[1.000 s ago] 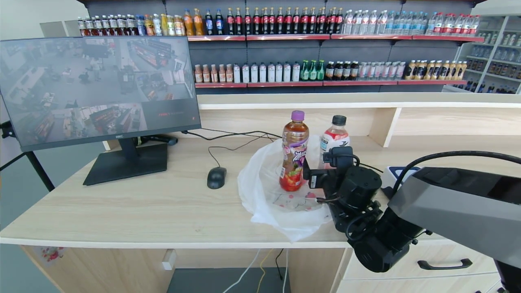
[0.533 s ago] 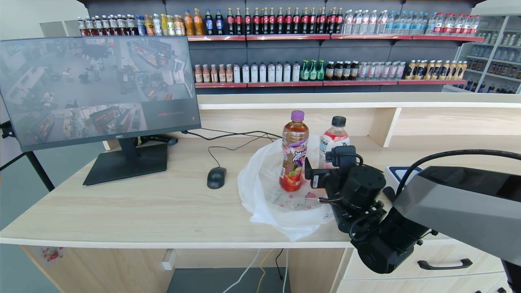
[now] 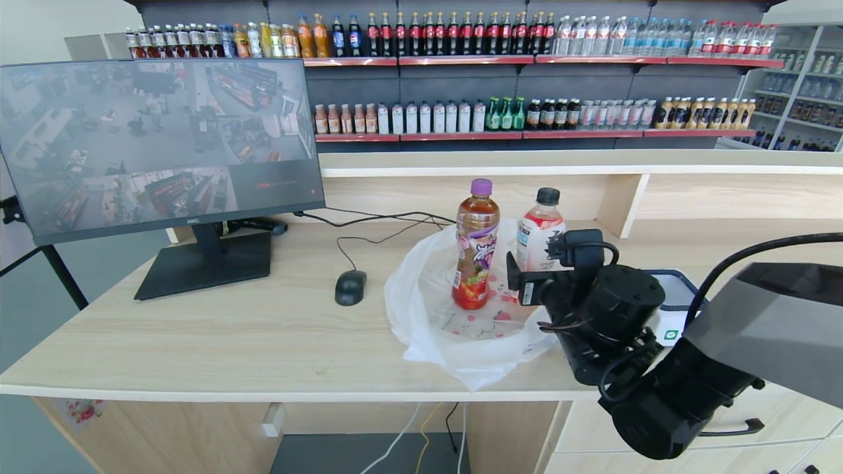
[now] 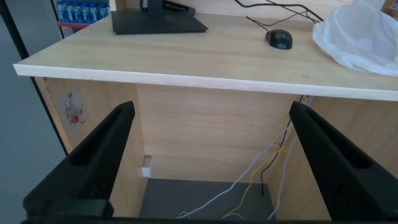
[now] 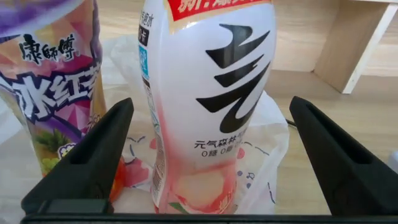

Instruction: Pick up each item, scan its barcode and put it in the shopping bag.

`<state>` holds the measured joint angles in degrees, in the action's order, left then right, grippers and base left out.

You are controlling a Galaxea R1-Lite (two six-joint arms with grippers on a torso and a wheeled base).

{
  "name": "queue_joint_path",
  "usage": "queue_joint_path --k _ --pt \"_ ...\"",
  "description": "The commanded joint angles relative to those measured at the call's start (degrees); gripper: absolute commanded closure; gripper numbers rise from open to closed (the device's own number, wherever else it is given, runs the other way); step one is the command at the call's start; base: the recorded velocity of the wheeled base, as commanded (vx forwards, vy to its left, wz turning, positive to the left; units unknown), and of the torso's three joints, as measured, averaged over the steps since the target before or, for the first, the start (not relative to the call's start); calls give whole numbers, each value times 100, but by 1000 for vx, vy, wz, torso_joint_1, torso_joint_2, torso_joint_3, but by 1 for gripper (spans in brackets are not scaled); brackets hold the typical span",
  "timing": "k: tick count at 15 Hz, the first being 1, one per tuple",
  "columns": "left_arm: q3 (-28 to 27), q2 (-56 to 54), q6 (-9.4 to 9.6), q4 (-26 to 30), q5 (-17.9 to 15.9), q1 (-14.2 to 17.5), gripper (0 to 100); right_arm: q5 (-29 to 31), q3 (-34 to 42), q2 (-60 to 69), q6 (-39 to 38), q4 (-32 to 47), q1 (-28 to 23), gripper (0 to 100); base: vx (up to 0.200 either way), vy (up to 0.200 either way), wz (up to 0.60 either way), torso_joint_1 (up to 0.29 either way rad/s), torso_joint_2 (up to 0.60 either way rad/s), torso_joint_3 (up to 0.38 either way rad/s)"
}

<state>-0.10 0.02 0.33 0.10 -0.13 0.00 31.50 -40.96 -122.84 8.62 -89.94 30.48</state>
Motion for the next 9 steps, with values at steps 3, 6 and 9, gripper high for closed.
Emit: queue_joint_path --k 3,6,9 --pt "10 -2 2 -1 5 0 0 5 598 736 -53 -6 29 0 0 0 0 0 0 0" --pt "10 -2 -7 -1 5 0 0 40 783 911 -62 -6 187 0 0 0 0 0 0 0" --pt "1 -2 2 -1 5 0 0 49 1459 1360 -80 -6 363 0 0 0 0 0 0 0"
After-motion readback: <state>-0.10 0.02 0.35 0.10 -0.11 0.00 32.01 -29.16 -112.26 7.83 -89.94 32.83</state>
